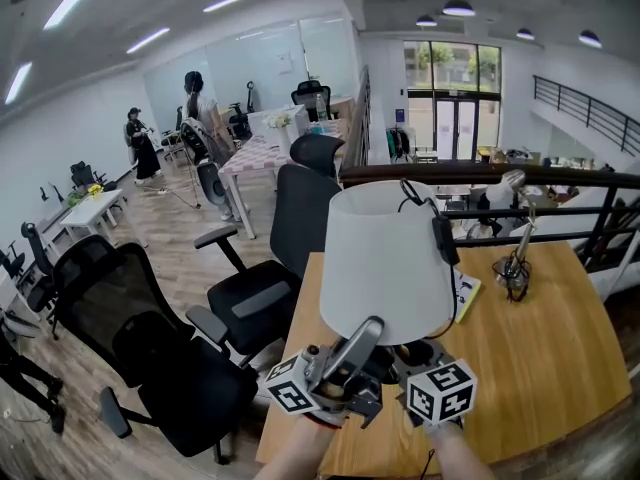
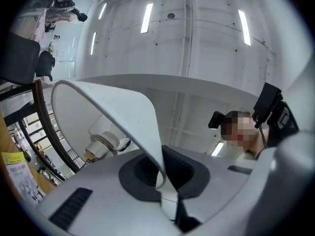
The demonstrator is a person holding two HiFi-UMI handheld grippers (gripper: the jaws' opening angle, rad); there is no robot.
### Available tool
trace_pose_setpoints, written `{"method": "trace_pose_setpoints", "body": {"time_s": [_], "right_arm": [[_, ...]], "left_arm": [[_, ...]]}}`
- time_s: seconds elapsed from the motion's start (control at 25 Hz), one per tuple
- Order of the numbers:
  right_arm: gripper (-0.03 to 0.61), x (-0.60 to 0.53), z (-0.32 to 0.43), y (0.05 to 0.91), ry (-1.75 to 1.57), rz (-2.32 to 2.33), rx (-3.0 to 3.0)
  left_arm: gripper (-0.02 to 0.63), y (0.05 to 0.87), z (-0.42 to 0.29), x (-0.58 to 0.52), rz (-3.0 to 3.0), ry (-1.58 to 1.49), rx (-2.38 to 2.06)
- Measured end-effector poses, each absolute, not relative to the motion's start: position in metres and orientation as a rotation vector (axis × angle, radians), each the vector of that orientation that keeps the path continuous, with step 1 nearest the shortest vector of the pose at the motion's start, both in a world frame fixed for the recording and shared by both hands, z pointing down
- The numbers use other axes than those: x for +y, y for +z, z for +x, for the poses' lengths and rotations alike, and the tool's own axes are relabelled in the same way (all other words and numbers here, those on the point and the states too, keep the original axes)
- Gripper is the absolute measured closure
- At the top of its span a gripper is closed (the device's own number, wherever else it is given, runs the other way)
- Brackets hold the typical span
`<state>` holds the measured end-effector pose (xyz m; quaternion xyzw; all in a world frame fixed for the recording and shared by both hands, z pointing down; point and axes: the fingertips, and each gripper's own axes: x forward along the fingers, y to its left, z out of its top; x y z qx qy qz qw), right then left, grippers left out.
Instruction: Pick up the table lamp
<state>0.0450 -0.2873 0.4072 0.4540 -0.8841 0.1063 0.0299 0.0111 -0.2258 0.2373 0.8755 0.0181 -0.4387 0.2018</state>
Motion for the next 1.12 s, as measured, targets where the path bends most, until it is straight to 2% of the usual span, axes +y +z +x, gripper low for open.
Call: {"method": "trace_pose_setpoints", "body": {"time_s": [1.12], "right_arm": [[0.430,-0.287,0.044,0.373,0.269,1.413,-2.762]], "left_arm": [[0.603,0.206,0.009,-0.217,2.493,-1.233,0.064]]}}
